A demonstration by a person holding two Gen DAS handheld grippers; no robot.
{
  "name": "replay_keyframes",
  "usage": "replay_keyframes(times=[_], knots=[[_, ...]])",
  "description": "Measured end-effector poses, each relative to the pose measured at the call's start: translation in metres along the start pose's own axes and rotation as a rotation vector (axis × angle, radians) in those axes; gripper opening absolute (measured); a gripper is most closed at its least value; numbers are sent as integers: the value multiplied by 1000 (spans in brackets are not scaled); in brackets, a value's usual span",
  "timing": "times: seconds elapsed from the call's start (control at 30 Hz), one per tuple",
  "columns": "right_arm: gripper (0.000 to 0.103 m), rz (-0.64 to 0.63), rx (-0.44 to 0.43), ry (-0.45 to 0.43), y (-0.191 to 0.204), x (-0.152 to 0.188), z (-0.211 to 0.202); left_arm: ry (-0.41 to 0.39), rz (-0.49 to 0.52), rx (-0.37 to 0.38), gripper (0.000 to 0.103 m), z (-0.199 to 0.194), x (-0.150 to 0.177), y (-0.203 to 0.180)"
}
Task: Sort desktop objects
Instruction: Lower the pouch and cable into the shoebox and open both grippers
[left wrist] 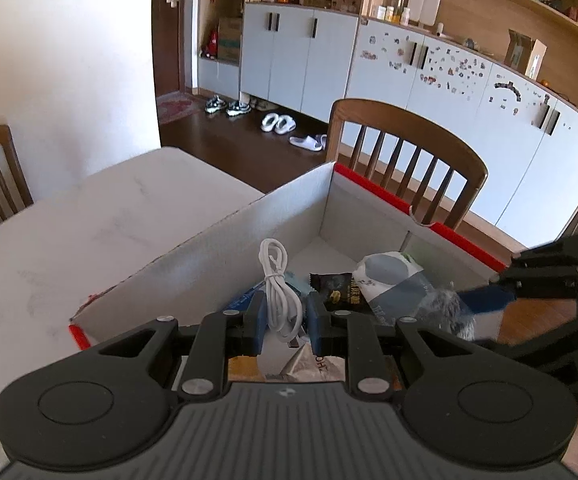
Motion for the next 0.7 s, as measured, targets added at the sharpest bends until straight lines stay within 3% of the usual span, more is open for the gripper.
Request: replay_keyframes(times=[0.7], knots=[[39,7,-19,105,10,13,28,141,-81,45,20,70,0,27]])
Point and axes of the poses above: each gripper's, at about its wrist camera, not at the fingertips, and z roughly the way its jaws point, y to its left, x to its underside, the point moved 8 cm from there along z, roughly the way its jaws point, and after that the axes turned 15 degrees about x, right-handed, at the moved point
